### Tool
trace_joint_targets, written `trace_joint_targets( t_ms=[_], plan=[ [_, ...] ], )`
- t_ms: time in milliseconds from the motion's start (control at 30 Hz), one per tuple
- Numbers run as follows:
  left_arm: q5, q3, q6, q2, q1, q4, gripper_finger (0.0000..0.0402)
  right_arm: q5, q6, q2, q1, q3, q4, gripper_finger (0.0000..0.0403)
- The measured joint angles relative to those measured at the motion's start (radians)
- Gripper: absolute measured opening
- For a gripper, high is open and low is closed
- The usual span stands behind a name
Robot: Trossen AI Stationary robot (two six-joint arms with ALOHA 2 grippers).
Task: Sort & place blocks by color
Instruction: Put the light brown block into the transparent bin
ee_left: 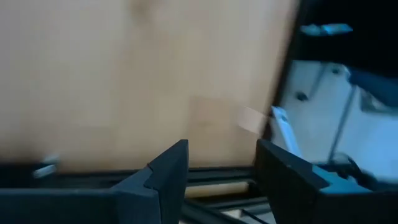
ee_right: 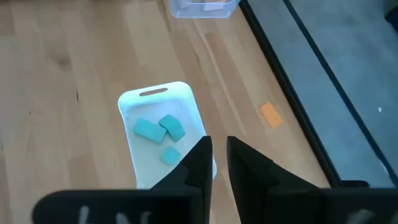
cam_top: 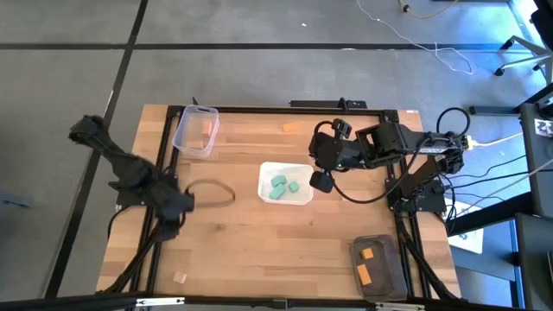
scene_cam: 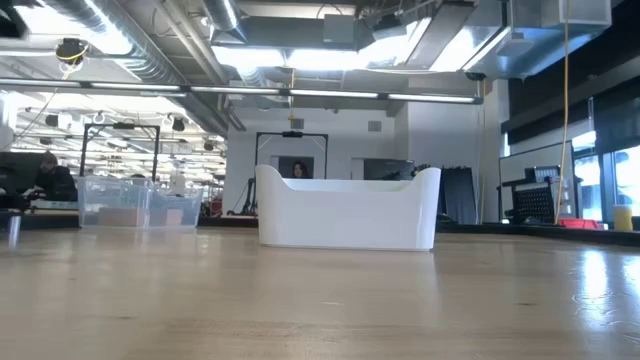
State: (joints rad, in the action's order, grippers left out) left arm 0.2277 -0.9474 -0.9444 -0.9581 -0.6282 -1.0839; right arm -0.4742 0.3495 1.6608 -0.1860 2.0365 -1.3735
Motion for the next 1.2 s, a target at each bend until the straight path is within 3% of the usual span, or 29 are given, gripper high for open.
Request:
trace_joint_targets(
  t_ms=[233, 400, 633, 1200],
  plan=[
    [-0.118, 0.0, -0.114, -0.169, -0.279, 0.301, 0.018, -0.002, -0.081, 0.0, 0.0, 0.0, 0.001, 0.0051],
    [-0.127, 0.0, -0.152, -0.339, -0.355, 0.467, 0.018, -0.002, -0.124, 0.0, 0.0, 0.0, 0.001, 0.0051],
    [-0.051, 0.0, -0.225, -0.546, -0.424, 0.508, 0.018, -0.002, -0.126, 0.0, 0.0, 0.0, 0.001, 0.0051],
    [-0.187, 0.0, -0.1, -0.579, -0.455, 0.501, 0.018, -0.003, -0.12, 0.0, 0.0, 0.0, 0.017, 0.0051]
  ],
)
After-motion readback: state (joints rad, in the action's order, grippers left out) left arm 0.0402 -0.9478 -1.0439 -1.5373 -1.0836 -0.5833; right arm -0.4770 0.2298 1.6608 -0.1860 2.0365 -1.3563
